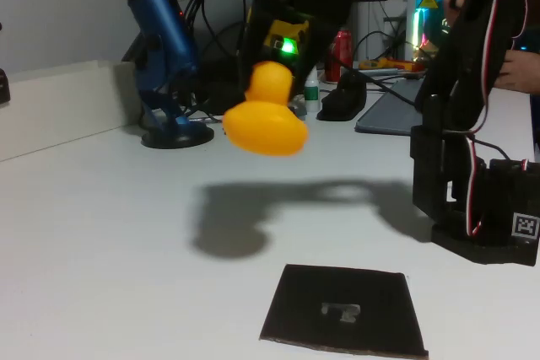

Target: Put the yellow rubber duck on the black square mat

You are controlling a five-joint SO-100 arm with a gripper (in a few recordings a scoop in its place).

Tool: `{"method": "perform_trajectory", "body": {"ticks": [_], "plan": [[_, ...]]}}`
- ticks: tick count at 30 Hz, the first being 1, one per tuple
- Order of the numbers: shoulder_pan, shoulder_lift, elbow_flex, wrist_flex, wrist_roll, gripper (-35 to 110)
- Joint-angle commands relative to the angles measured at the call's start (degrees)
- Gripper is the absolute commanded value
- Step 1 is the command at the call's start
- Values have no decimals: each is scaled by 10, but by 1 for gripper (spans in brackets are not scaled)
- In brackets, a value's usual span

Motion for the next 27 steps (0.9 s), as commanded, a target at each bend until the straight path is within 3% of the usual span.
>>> {"method": "perform_trajectory", "body": {"ticks": [1,20,27], "plan": [[-68,21,-4,6,-6,12],[-220,-185,54,-2,-25,12],[-230,-256,52,-2,-26,12]]}}
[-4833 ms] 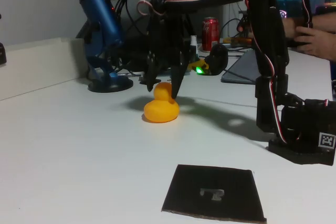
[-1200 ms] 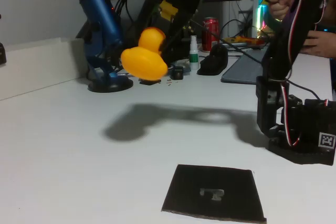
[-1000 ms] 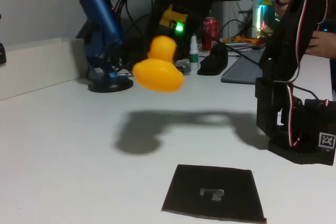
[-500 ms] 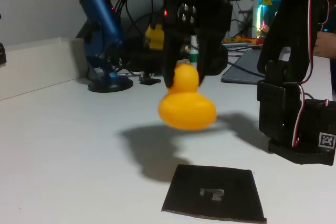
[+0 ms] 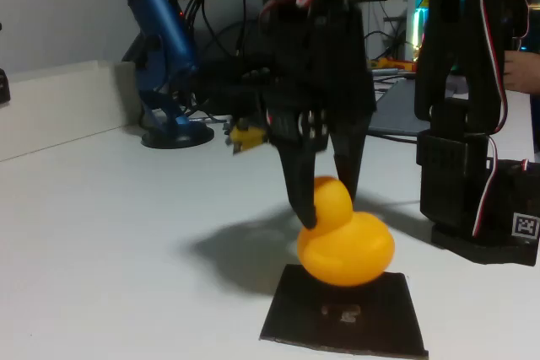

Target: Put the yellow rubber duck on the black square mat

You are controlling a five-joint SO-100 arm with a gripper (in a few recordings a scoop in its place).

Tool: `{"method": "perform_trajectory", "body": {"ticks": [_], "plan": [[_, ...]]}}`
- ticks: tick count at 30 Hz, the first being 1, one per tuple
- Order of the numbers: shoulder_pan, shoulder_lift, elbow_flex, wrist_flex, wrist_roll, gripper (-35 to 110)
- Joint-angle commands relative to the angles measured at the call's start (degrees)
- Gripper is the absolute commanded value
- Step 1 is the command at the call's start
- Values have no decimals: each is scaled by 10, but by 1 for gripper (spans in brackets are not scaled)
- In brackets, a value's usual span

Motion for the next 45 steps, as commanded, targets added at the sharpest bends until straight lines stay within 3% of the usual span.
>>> {"method": "perform_trajectory", "body": {"ticks": [1,10,18,24,45], "plan": [[-14,-11,4,5,-5,12],[-14,-44,-3,5,-5,13],[-16,-35,-4,11,-10,30],[-17,-34,-8,5,-11,32],[32,-34,-342,38,-49,32]]}}
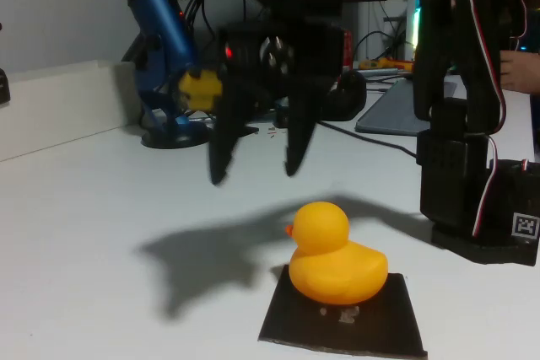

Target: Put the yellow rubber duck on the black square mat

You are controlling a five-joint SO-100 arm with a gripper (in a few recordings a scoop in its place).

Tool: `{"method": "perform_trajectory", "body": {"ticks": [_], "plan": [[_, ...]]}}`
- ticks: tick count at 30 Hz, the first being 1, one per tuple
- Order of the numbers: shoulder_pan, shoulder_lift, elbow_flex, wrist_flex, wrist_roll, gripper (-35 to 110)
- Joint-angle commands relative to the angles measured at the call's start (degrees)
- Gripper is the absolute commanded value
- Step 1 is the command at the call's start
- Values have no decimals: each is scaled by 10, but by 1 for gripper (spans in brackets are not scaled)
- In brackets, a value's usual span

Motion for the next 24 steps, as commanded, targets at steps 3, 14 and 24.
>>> {"method": "perform_trajectory", "body": {"ticks": [3,14,24], "plan": [[90,16,-106,5,-12,32],[388,16,-273,9,-10,32],[670,16,-337,10,-2,31]]}}
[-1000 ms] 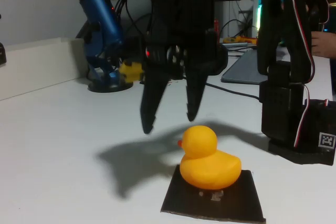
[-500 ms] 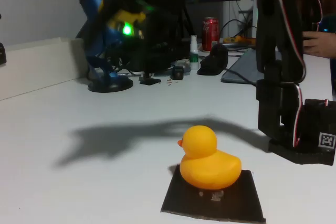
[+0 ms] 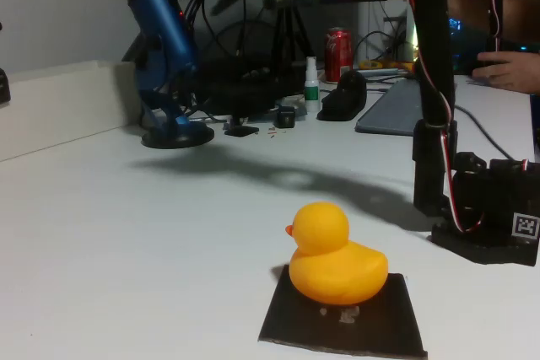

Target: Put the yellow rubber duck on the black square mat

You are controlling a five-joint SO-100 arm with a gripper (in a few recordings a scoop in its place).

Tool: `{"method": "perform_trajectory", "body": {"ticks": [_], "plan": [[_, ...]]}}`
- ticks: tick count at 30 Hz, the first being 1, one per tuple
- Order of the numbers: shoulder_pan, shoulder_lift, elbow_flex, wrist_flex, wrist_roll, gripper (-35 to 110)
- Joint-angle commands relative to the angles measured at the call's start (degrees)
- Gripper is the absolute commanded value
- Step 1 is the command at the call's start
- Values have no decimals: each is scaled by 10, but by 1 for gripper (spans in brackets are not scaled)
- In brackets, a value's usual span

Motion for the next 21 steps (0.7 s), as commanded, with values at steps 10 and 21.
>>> {"method": "perform_trajectory", "body": {"ticks": [10,21], "plan": [[152,14,-18,10,110,10],[149,26,-17,10,112,9]]}}
